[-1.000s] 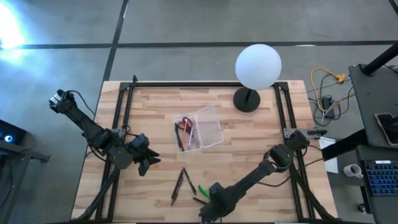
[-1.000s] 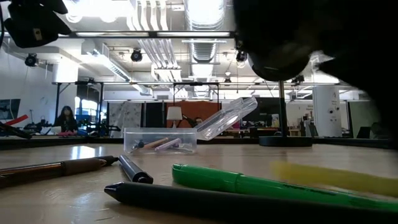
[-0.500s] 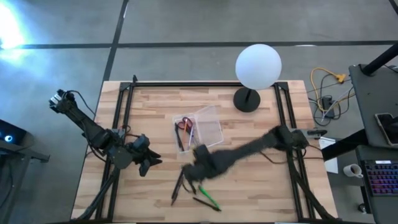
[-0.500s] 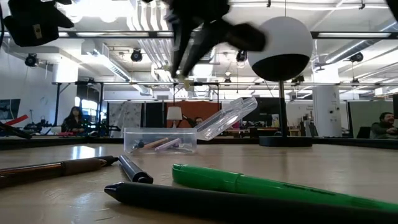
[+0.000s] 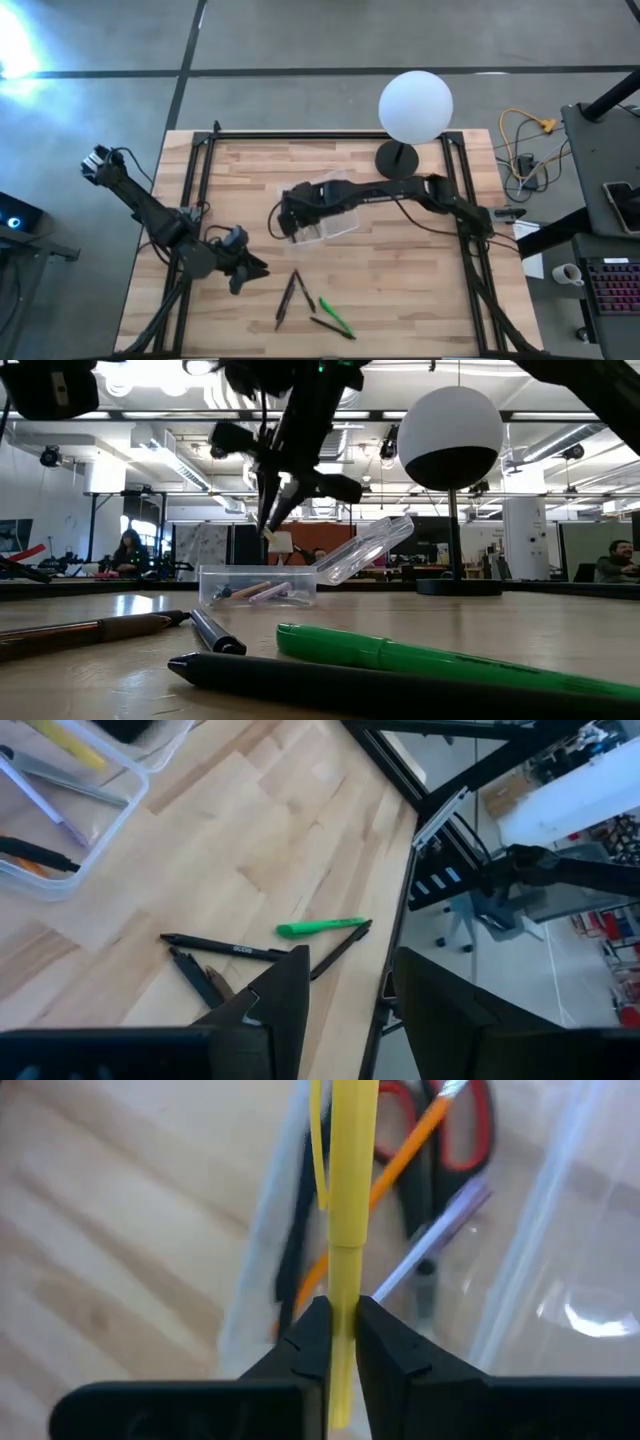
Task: Pick & place school supplies into a supply box
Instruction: Put the yellow pen into the transparent supply box, then put the black pen into the transparent supply box
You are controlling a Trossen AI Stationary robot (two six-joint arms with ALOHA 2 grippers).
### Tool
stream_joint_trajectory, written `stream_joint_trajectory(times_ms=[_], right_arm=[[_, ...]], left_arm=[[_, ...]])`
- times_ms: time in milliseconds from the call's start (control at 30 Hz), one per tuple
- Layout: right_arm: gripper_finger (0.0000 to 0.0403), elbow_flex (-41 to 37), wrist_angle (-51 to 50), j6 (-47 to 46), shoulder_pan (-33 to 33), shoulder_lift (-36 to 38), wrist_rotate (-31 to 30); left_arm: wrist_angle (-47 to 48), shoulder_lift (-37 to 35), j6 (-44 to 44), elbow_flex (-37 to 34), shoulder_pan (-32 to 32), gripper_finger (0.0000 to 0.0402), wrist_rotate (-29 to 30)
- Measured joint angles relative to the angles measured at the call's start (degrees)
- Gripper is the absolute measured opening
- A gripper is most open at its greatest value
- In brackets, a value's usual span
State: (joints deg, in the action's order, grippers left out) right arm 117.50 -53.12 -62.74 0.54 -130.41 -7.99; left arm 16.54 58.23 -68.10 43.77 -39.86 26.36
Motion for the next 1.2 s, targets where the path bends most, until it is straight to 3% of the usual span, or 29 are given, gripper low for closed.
stream_joint_trajectory(times_ms=[400, 533, 700, 867, 1067, 1200], right_arm=[[0.0173, 0.37, -2.51, 4.26, 0.23, 0.74, -0.94], [0.0203, 0.76, -4.56, 6.34, 4.22, 4.43, -4.22], [0.0219, 0.69, -8.65, 5.52, 11.88, 7.64, -3.94], [0.0221, 0.58, -21.75, -5.83, 20.19, 8.11, -3.95], [0.0221, -3.05, -32.03, -18.50, 30.34, 7.82, -2.84], [0.0221, -8.24, -32.09, -23.74, 34.68, 8.60, -1.33]], left_arm=[[0.41, 1.04, -0.15, 0.46, 0.02, 0.0130, 0.73], [0.21, 1.81, -0.42, 0.01, 0.02, 0.0130, 0.51], [-6.54, 4.30, 3.53, -1.54, 0.29, 0.0130, -0.66], [-9.46, 8.88, 4.84, -2.13, 3.07, 0.0130, 1.17], [-8.54, 17.59, -7.08, 0.95, 3.51, 0.0129, 1.14], [3.37, 26.20, -16.16, 7.51, 3.41, 0.0113, 1.12]])
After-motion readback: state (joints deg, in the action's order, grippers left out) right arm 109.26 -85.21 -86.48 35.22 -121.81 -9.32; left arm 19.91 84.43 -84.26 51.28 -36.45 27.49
